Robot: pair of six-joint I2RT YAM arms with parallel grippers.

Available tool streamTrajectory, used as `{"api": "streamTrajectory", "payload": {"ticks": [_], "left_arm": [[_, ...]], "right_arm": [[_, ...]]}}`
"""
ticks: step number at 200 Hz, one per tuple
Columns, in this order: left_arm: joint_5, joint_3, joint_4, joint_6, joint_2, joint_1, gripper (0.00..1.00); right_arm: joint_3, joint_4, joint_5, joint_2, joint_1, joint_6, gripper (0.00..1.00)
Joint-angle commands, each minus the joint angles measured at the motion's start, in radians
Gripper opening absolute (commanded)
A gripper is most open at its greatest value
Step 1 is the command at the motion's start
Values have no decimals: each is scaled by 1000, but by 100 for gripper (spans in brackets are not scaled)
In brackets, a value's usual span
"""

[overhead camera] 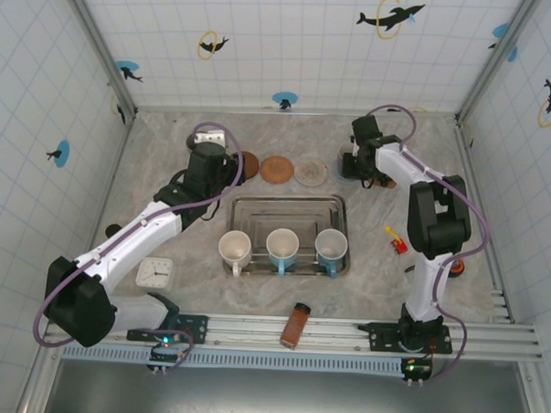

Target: Place the cup by the coaster

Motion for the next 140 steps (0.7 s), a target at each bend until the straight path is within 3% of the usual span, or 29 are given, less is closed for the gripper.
{"api": "streamTrajectory", "payload": {"ticks": [1, 140], "left_arm": [[-12, 14, 17, 19, 5, 2, 66], [-14, 14, 20, 23, 7, 2, 66]], "right_arm": [[26, 50, 2, -37, 5, 4, 0], [60, 32, 8, -41, 15, -2, 0]]}}
